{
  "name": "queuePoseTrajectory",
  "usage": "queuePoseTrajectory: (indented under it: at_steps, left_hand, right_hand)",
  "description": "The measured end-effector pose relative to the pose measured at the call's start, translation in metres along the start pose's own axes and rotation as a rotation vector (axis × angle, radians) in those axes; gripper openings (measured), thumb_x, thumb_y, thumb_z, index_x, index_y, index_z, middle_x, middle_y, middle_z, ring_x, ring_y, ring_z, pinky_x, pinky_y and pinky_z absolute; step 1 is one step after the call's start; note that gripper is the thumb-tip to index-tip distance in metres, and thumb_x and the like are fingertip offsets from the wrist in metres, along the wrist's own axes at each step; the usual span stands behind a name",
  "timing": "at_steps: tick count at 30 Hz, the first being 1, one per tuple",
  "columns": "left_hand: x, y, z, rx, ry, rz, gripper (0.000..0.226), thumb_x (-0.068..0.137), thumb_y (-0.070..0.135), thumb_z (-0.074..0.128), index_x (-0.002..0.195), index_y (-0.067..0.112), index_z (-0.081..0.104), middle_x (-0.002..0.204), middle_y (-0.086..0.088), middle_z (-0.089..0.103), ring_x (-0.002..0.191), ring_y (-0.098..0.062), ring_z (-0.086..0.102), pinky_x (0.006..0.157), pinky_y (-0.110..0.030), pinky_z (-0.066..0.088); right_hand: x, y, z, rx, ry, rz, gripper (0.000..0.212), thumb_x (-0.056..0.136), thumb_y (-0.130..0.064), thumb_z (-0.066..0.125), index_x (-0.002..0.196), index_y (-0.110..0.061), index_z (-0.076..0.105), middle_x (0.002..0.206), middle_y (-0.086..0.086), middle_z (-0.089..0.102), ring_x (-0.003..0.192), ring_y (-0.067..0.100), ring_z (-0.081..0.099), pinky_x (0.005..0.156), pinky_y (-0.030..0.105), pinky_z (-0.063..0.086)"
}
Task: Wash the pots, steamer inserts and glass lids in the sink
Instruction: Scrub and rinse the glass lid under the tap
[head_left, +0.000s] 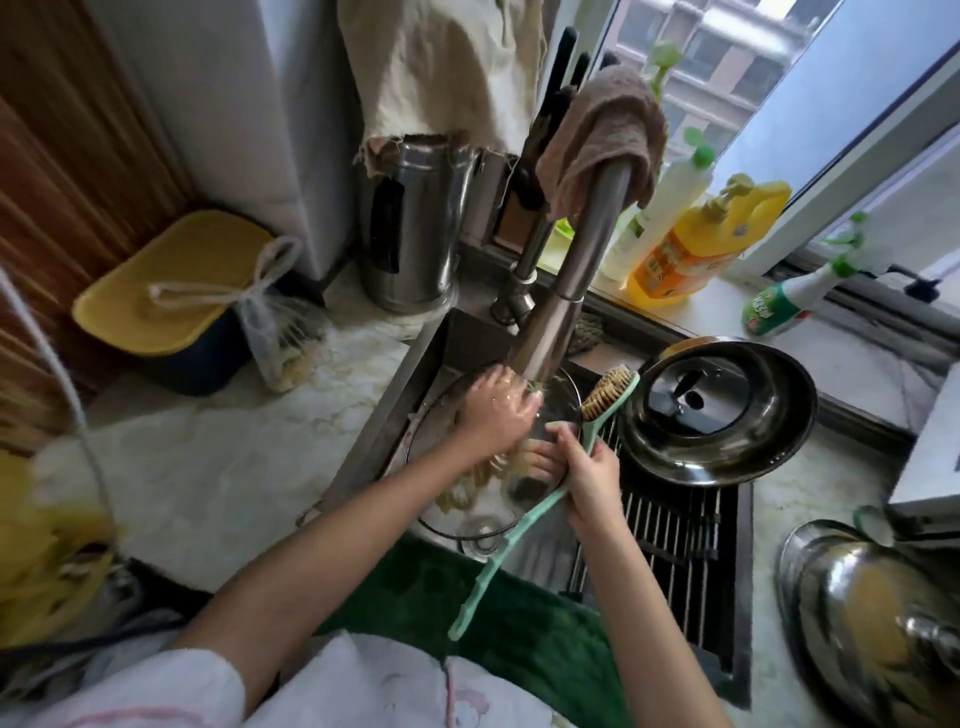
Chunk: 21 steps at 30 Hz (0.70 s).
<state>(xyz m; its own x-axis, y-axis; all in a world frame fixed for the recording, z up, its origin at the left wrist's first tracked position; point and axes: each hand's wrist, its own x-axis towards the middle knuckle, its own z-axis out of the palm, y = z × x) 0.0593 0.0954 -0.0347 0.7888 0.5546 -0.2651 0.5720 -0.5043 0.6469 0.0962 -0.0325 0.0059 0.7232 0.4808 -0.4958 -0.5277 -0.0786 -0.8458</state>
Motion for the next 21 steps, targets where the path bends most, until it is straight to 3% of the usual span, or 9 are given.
queuePoseTrajectory:
  at_steps: [3, 5, 7, 10, 13, 16, 18, 20, 21]
  left_hand:
    - [-0.042, 0.013, 0.033, -0.109, 0.189, 0.278, 0.060, 0.093, 0.039, 0.012, 0.148, 0.019, 0.027, 0.155, 0.004, 0.024, 0.145, -0.008, 0.013, 0.118, -0.026, 0.002]
    - [-0.056, 0.003, 0.037, -0.130, 0.205, 0.307, 0.057, 0.094, 0.036, 0.012, 0.149, 0.024, 0.020, 0.157, 0.010, 0.016, 0.145, -0.002, 0.004, 0.117, -0.024, -0.004]
    - [-0.049, -0.002, 0.034, -0.160, 0.223, 0.261, 0.053, 0.097, 0.033, 0.016, 0.149, 0.022, 0.021, 0.157, 0.006, 0.017, 0.146, -0.006, 0.006, 0.119, -0.027, -0.002]
    - [-0.011, 0.011, 0.012, -0.186, 0.194, -0.024, 0.044, 0.101, 0.024, 0.030, 0.137, 0.002, 0.044, 0.150, -0.014, 0.035, 0.142, -0.024, 0.024, 0.117, -0.031, 0.011]
    - [0.006, 0.021, -0.006, -0.272, 0.238, -0.194, 0.044, 0.098, 0.017, 0.037, 0.137, -0.004, 0.040, 0.151, -0.019, 0.031, 0.142, -0.026, 0.024, 0.116, -0.030, 0.012]
    - [-0.034, 0.021, 0.014, -0.200, 0.301, 0.008, 0.054, 0.101, 0.034, 0.019, 0.145, 0.006, 0.031, 0.158, -0.009, 0.016, 0.147, -0.018, 0.005, 0.116, -0.026, -0.001]
    - [-0.069, 0.017, 0.036, -0.146, 0.261, 0.193, 0.062, 0.096, 0.047, 0.001, 0.151, 0.018, 0.006, 0.159, 0.000, -0.001, 0.146, -0.012, -0.009, 0.117, -0.026, -0.007]
    - [-0.067, 0.009, 0.043, -0.151, 0.181, 0.225, 0.055, 0.098, 0.042, 0.005, 0.150, 0.024, 0.000, 0.159, 0.005, -0.004, 0.145, -0.008, -0.010, 0.119, -0.028, -0.006]
    - [-0.056, 0.009, 0.038, -0.197, 0.178, 0.181, 0.052, 0.101, 0.036, 0.014, 0.151, 0.022, 0.009, 0.159, 0.002, 0.006, 0.147, -0.011, -0.001, 0.120, -0.030, 0.002]
  right_hand:
    - [0.014, 0.001, 0.006, -0.095, 0.081, -0.027, 0.009, 0.094, -0.009, 0.056, 0.088, -0.010, 0.063, 0.069, 0.000, 0.069, 0.068, 0.015, 0.065, 0.059, 0.022, 0.052]
    - [0.014, 0.004, 0.006, -0.104, 0.066, -0.025, 0.010, 0.094, -0.010, 0.056, 0.091, -0.013, 0.065, 0.074, 0.000, 0.071, 0.071, 0.013, 0.068, 0.062, 0.023, 0.053]
    - [0.009, 0.006, 0.008, -0.111, 0.035, -0.040, 0.014, 0.095, -0.010, 0.053, 0.088, -0.012, 0.064, 0.070, 0.000, 0.068, 0.061, 0.011, 0.066, 0.054, 0.022, 0.052]
    - [0.002, 0.009, 0.011, -0.165, -0.003, -0.082, 0.016, 0.096, -0.012, 0.051, 0.085, -0.010, 0.062, 0.066, 0.002, 0.064, 0.054, 0.011, 0.062, 0.047, 0.022, 0.050]
    - [0.000, 0.008, 0.011, -0.216, -0.021, -0.107, 0.015, 0.096, -0.016, 0.052, 0.091, -0.006, 0.063, 0.073, 0.009, 0.066, 0.059, 0.017, 0.064, 0.050, 0.025, 0.053]
    - [0.003, 0.005, 0.007, -0.244, 0.001, -0.122, 0.018, 0.097, -0.013, 0.050, 0.088, -0.007, 0.065, 0.071, 0.008, 0.069, 0.062, 0.019, 0.066, 0.054, 0.027, 0.054]
    - [0.004, 0.005, 0.002, -0.253, 0.035, -0.149, 0.018, 0.096, -0.008, 0.050, 0.088, -0.007, 0.067, 0.075, 0.010, 0.069, 0.068, 0.019, 0.066, 0.063, 0.029, 0.054]
    - [0.002, 0.006, -0.001, -0.216, 0.046, -0.144, 0.016, 0.096, -0.010, 0.052, 0.090, -0.006, 0.066, 0.077, 0.011, 0.068, 0.067, 0.019, 0.066, 0.063, 0.029, 0.054]
    - [0.000, 0.007, 0.000, -0.189, 0.047, -0.134, 0.015, 0.096, -0.011, 0.052, 0.089, -0.007, 0.065, 0.072, 0.007, 0.068, 0.062, 0.015, 0.066, 0.057, 0.026, 0.053]
